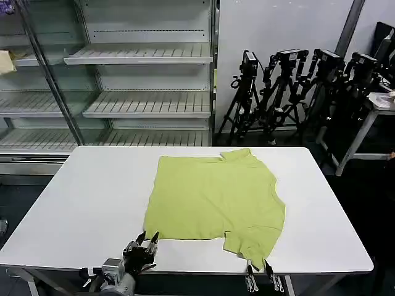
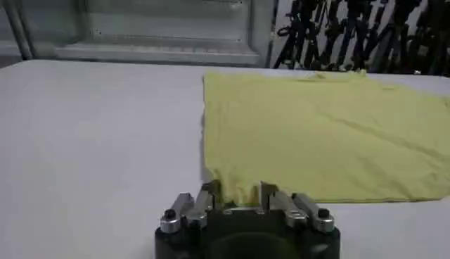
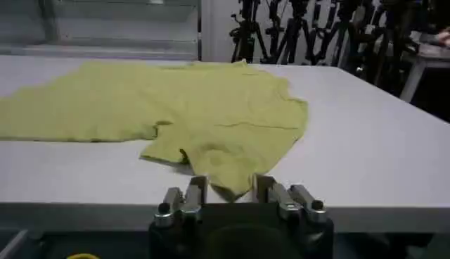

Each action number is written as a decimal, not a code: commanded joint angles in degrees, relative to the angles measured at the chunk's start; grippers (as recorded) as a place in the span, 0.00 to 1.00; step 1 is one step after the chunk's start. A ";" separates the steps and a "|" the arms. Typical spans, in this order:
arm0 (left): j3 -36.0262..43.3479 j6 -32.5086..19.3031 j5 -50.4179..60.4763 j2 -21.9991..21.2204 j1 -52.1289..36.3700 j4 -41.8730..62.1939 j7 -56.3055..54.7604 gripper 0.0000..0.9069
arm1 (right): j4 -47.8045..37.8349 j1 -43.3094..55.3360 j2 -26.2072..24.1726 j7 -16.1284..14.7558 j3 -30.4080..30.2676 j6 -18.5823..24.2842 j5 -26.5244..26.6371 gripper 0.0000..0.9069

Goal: Fold and organize the clothes.

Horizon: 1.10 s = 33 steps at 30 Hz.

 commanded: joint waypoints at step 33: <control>-4.29 -4.92 -3.46 1.54 10.34 -17.96 -0.61 0.02 | 19.97 -7.18 -4.85 -6.38 13.50 1.33 5.77 0.00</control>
